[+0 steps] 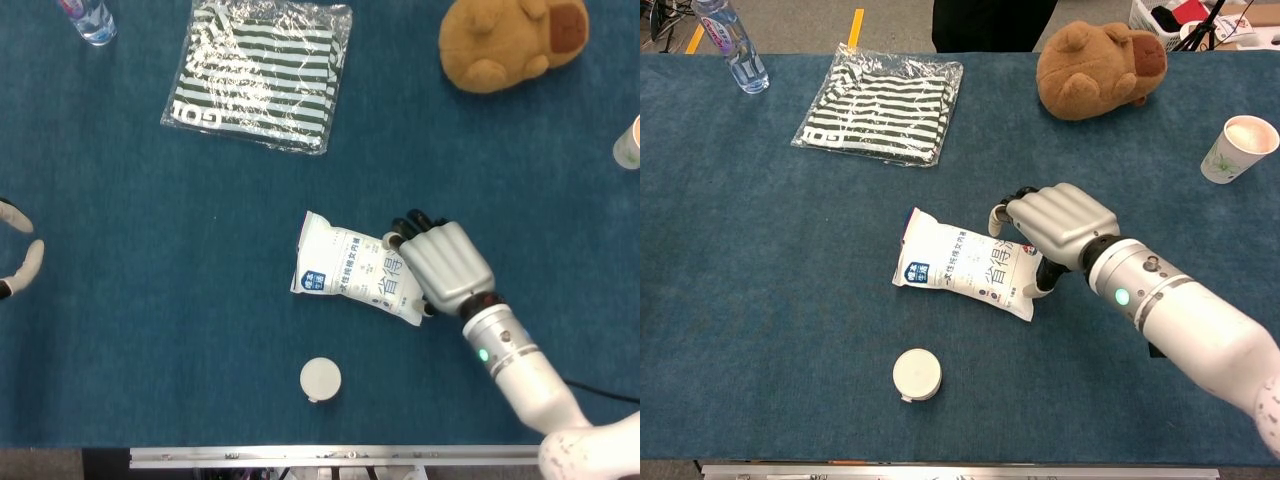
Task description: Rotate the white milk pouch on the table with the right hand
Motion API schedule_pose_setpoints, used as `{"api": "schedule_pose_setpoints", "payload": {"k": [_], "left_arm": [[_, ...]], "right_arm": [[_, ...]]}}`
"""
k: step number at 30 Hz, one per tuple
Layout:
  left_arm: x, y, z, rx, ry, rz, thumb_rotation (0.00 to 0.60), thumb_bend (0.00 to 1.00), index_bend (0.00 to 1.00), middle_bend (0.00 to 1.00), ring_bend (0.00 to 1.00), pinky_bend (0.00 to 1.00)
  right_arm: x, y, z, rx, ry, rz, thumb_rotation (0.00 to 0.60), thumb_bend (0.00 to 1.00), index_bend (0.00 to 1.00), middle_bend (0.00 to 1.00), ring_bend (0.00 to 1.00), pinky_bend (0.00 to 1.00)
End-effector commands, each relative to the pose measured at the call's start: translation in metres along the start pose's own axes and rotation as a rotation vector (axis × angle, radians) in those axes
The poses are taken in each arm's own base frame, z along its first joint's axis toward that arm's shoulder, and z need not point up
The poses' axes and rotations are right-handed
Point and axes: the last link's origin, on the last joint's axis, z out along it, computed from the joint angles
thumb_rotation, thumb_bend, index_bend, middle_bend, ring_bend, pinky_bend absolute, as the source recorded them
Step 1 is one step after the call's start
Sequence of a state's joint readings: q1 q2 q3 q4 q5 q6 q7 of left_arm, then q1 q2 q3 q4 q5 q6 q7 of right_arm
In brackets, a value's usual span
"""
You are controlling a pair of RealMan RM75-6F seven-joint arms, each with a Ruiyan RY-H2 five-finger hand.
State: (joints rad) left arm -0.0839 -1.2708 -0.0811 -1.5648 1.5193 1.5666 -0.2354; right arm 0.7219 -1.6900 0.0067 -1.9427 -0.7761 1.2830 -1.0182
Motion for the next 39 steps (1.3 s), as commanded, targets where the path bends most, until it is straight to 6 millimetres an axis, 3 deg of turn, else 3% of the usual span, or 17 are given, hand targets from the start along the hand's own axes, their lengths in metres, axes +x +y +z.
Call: {"api": "schedule_pose_setpoints", "payload": {"k": [1,22,27,29,34,39], "left_arm": [[0.001,0.000,0.000,0.000,0.001,-0.002,0.600,0.29,0.54,0.48,0.36,0.49],[0.001,0.001,0.000,-0.004,0.000,-0.008,0.600,0.29,0.54,0.48,0.36,0.49],[0.002,0.001,0.000,-0.005,0.002,-0.009,0.600,0.29,0.54,0.48,0.36,0.49],[0.002,0.001,-0.001,-0.005,0.001,-0.008,0.600,0.29,0.54,0.48,0.36,0.49],[0.001,0.002,-0.001,-0.005,0.000,-0.007,0.600,0.29,0.54,0.48,0.36,0.49],[0.001,0.001,-0.001,-0.005,-0.002,-0.005,0.600,0.29,0.54,0.48,0.36,0.49]], "right_arm": [[-0.009,-0.006,0.001,-0.014,0.023,-0.013,0.600,0.00,0.31,0.22,0.14,0.37],[-0.023,-0.012,0.007,-0.078,-0.032,-0.007,0.600,0.00,0.30,0.20,0.13,0.37],[-0.023,-0.012,0.007,-0.083,-0.031,-0.010,0.600,0.00,0.34,0.21,0.13,0.37],[-0.023,-0.012,0.007,-0.088,-0.027,-0.011,0.600,0.03,0.39,0.21,0.13,0.37],[-0.022,-0.012,0.008,-0.096,-0.016,-0.015,0.600,0.21,0.49,0.21,0.13,0.37],[-0.021,-0.012,0.007,-0.098,-0.006,-0.020,0.600,0.26,0.53,0.22,0.13,0.37]]}}
